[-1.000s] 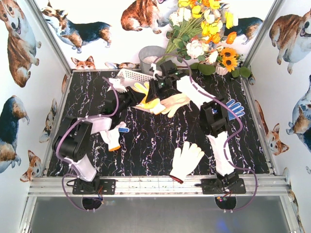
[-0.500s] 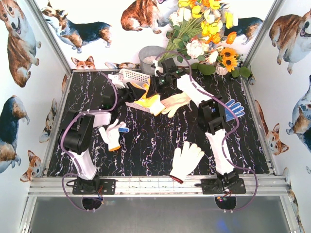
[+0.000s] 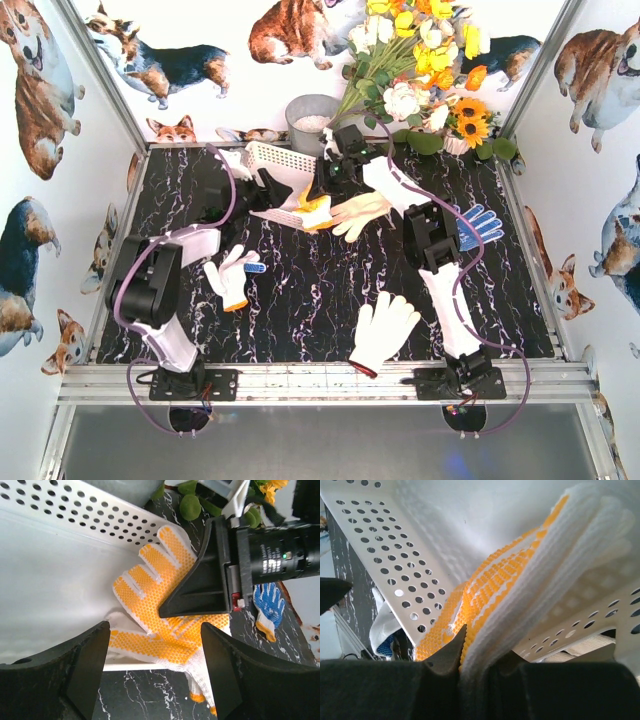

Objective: Put the gloves into the storage basket
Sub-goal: Adjust the bin at the center of the board, then place the glove in the bin.

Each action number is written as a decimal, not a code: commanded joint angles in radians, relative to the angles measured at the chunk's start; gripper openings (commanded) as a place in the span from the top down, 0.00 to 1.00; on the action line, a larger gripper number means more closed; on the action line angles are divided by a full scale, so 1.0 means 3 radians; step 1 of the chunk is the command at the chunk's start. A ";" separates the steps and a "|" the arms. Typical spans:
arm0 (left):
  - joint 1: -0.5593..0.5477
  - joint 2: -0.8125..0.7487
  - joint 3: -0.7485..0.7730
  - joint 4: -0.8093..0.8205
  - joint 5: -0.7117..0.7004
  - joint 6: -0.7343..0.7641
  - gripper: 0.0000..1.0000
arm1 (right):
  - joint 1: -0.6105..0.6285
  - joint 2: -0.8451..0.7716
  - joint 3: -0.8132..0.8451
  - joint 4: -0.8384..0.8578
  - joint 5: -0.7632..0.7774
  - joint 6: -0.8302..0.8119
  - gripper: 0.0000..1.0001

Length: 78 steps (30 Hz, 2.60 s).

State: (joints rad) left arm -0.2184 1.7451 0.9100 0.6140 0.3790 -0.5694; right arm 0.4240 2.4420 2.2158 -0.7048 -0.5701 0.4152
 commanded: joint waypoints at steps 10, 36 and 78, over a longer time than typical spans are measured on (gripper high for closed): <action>0.0107 -0.0811 -0.0069 -0.0733 -0.0351 0.0412 0.30 | 0.0289 -0.0143 0.0111 -0.0548 0.0323 -0.0253 0.94; 0.0164 -0.2109 -0.0635 -0.2003 -0.0126 0.0410 0.22 | 0.0694 -0.0883 -0.0673 0.0145 0.0037 0.0036 0.95; 0.0169 -0.2147 -0.0585 -0.2099 -0.0366 0.0431 0.20 | 0.0606 -0.0118 -0.0544 0.0212 0.1293 0.0489 0.96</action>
State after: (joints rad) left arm -0.1818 1.1278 0.7216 -0.0265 0.3023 -0.4301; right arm 0.5831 2.4241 2.0232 -0.5652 -0.3294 0.5266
